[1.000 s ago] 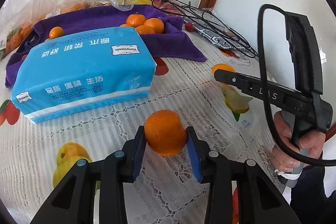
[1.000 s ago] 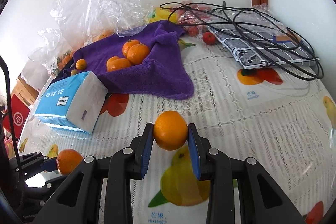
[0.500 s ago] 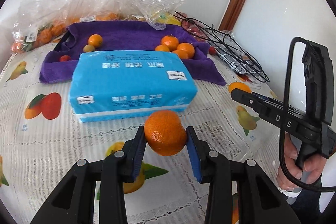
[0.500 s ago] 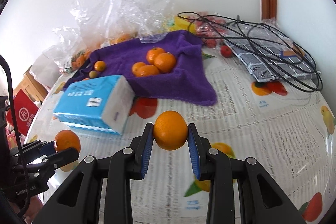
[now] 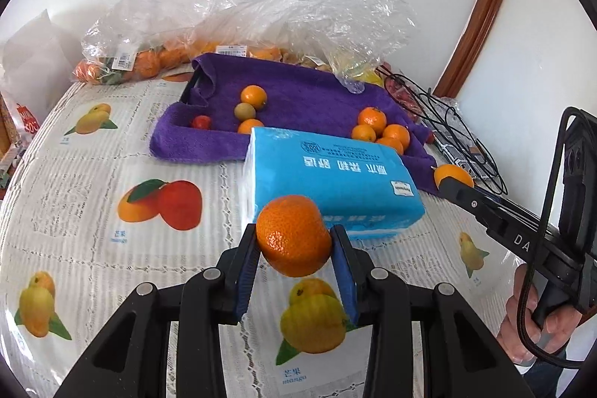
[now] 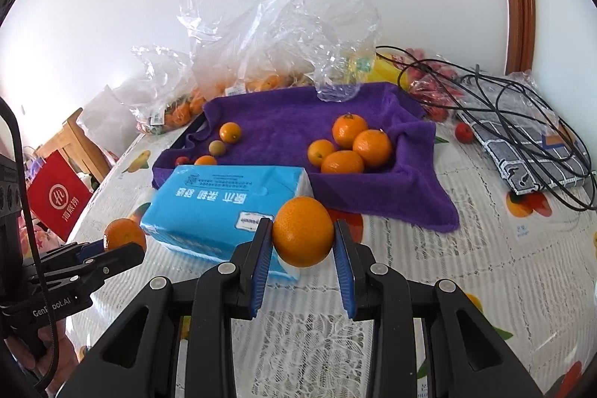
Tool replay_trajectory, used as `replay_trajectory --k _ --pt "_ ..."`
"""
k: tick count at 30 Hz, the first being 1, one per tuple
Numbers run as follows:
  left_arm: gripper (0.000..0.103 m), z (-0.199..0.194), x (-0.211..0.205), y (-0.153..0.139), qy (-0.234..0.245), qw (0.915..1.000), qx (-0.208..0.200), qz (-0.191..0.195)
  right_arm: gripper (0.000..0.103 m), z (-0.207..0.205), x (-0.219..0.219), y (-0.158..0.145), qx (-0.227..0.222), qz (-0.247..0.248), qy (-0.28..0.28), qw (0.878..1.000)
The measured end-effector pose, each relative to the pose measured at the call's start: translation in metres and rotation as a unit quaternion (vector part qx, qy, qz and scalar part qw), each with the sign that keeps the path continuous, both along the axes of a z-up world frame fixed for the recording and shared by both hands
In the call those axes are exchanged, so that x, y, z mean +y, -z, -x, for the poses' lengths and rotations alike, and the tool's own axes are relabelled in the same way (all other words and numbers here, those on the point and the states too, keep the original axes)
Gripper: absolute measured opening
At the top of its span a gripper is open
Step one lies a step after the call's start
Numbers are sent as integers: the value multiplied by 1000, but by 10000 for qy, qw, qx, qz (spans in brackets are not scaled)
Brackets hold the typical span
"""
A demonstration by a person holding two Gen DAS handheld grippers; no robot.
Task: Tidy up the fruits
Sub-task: 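Carry both held oranges over the tissue pack onto the purple towel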
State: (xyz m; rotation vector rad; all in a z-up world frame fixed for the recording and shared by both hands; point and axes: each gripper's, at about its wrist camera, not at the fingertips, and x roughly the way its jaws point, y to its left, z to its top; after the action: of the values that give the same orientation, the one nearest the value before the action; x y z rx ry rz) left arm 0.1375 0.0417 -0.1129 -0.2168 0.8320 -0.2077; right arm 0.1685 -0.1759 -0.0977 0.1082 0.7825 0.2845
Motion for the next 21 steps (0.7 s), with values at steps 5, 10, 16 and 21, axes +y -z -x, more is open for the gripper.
replay_trajectory --k 5,10,16,21 --pt "36 -13 11 -13 -98 9998 -163 -4 32 -12 8 -11 -114 12 18 9999" --pt "36 -27 19 -24 -175 9994 -302 -23 32 -25 13 -20 -223 -30 42 9997" --pt "36 -51 23 -33 -291 9986 -420 -114 32 -45 18 -26 -289 -63 65 9995" --pt "36 -73 24 -37 -431 9976 -514 -189 32 -65 22 -27 -286 -104 77 9995"
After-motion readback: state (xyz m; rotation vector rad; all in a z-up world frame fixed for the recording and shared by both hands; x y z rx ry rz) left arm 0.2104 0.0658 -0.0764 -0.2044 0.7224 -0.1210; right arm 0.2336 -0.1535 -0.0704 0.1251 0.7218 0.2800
